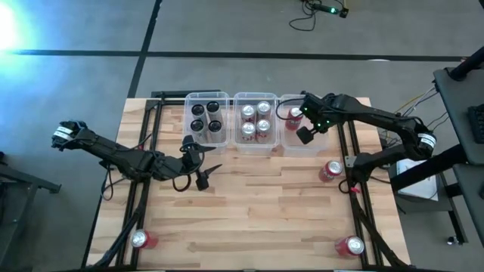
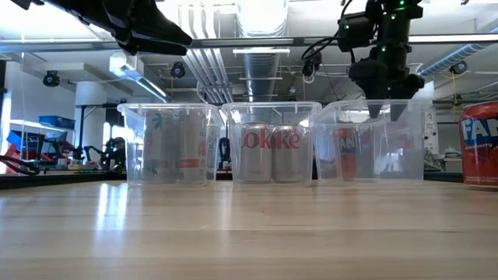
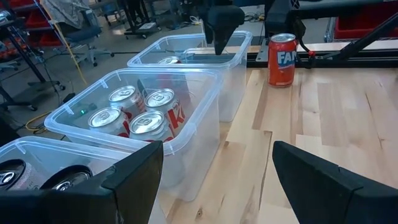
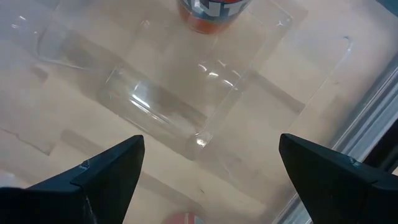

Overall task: Sort soda cans
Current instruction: Put the top red soda can into the right transparent bin

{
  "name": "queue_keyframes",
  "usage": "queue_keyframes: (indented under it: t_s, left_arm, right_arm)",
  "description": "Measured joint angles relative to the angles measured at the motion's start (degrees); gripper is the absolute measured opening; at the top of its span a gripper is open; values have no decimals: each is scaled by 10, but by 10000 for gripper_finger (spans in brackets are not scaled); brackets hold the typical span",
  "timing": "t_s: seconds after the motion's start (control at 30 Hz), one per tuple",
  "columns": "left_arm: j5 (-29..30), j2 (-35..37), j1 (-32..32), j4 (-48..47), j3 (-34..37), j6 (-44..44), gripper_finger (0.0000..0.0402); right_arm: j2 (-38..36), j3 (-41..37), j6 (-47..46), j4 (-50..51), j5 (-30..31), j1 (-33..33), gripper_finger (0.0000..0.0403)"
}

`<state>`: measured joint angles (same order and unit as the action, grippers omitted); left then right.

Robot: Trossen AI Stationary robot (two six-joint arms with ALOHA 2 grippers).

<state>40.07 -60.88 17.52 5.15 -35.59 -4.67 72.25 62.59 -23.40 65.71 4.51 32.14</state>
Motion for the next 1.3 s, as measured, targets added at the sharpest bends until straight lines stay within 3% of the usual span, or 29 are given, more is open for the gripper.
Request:
queue_keyframes:
  t_s: [0.23, 0.43, 0.63, 0.77, 0.97, 1.1, 1.3]
  left_arm:
    - [0, 0, 0, 0, 0, -4, 286]
    - [-2, 0, 0, 0, 0, -8, 286]
    - [-3, 0, 0, 9, 0, -8, 286]
    - [-9, 0, 0, 32, 0, 7, 286]
    - [-30, 0, 0, 62, 0, 41, 286]
    - [-54, -2, 0, 75, 0, 50, 286]
    - [-67, -22, 0, 93, -1, 51, 286]
  right_arm:
    - [-9, 1, -1, -15, 0, 0, 368]
    - [-55, 50, 8, -14, 6, -20, 368]
    - [-107, 60, -56, -11, 60, -155, 368]
    - [-126, 56, -163, 45, 107, -270, 368]
    - [-123, 40, -335, 151, 105, -407, 368]
    - [-123, -9, -424, 186, 95, -439, 368]
    - [-138, -63, -441, 179, 76, -428, 368]
